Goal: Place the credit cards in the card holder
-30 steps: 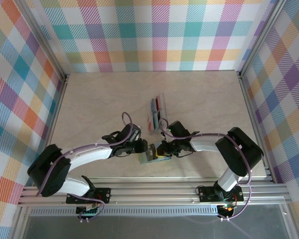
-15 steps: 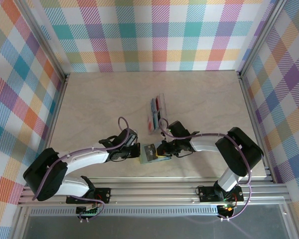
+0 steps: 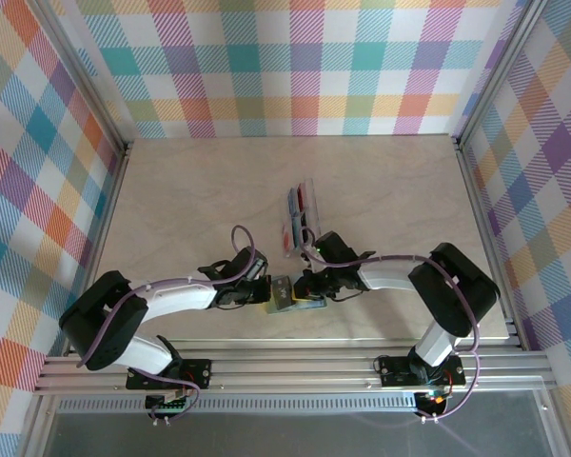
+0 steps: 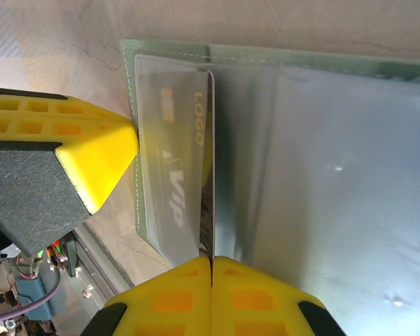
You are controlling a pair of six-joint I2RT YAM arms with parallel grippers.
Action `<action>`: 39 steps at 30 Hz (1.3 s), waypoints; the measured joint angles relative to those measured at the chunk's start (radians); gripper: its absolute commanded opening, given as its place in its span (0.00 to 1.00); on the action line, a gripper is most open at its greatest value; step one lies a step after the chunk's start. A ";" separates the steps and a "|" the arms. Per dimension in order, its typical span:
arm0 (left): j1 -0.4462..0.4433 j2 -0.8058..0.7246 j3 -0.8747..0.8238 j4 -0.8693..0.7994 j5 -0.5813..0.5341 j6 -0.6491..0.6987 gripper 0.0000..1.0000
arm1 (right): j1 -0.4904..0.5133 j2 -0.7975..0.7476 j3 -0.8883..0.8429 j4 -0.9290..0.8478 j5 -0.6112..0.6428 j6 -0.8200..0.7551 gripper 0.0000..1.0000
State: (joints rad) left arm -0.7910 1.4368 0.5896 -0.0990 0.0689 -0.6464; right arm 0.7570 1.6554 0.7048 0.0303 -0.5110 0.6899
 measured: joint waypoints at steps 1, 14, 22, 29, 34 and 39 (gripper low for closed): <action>0.000 0.000 0.000 0.000 0.000 0.000 0.02 | 0.006 0.001 0.002 0.000 0.004 0.004 0.00; -0.007 -0.001 -0.005 0.008 -0.011 -0.015 0.03 | 0.058 0.030 0.017 0.010 0.040 0.030 0.29; -0.013 -0.007 -0.012 0.016 -0.026 -0.016 0.03 | 0.076 -0.082 0.043 -0.122 0.153 -0.017 0.51; -0.014 -0.008 -0.014 0.020 -0.027 -0.016 0.03 | 0.076 -0.168 0.090 -0.280 0.280 -0.069 0.37; -0.014 -0.012 -0.019 0.024 -0.027 -0.016 0.04 | 0.076 -0.172 0.149 -0.380 0.396 -0.093 0.38; -0.014 -0.014 -0.021 0.024 -0.027 -0.016 0.04 | 0.076 -0.129 0.200 -0.433 0.474 -0.108 0.43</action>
State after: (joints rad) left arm -0.8047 1.4227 0.5686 -0.0750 0.0418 -0.6624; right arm 0.8326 1.5269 0.9043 -0.4030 -0.0368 0.5823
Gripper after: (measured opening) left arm 0.044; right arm 0.424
